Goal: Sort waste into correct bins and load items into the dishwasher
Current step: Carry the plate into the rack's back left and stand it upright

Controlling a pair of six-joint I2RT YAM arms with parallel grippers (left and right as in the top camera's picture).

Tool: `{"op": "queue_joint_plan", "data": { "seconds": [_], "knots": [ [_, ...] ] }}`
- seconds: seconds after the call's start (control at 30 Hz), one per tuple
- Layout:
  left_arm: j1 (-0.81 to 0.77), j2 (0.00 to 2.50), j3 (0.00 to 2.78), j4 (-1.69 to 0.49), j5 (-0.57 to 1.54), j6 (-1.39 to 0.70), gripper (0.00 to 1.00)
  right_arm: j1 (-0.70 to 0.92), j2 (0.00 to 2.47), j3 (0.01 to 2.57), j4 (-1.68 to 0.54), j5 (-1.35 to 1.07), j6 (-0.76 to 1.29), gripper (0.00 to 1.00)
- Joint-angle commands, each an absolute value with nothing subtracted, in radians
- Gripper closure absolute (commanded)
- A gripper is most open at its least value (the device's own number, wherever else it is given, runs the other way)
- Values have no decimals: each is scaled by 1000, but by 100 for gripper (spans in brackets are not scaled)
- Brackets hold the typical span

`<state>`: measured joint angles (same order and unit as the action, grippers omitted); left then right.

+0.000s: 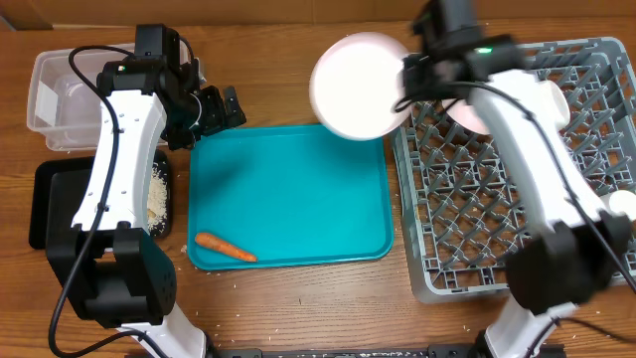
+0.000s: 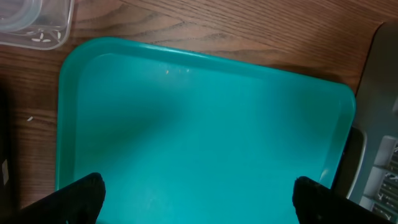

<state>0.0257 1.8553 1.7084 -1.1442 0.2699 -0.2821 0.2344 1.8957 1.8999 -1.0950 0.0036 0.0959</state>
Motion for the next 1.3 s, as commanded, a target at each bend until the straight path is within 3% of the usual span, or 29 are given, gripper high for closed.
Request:
{"op": "queue_joint_plan", "data": {
  "seconds": [0.0, 0.2, 0.87, 1.03, 1.2, 1.27],
  "knots": [
    [19, 1845, 1718, -1140, 281, -284, 2, 185, 1823, 1921, -1131, 306, 78, 96],
    [18, 1845, 1718, -1131, 281, -284, 2, 170, 1822, 1890, -1228, 809, 292, 96],
    [19, 1845, 1718, -1118, 281, -284, 1, 253, 1822, 1689, -1148, 799, 424, 96],
    [19, 1845, 1718, -1118, 281, -284, 1, 314, 1822, 1689, -1146, 646, 389, 96],
    [19, 1845, 1718, -1116, 281, -284, 1, 358, 1822, 1689, -1134, 396, 389, 81],
    [19, 1845, 1718, -1118, 281, -284, 1, 372, 1822, 1689, -1134, 368, 390, 64]
  ]
}}
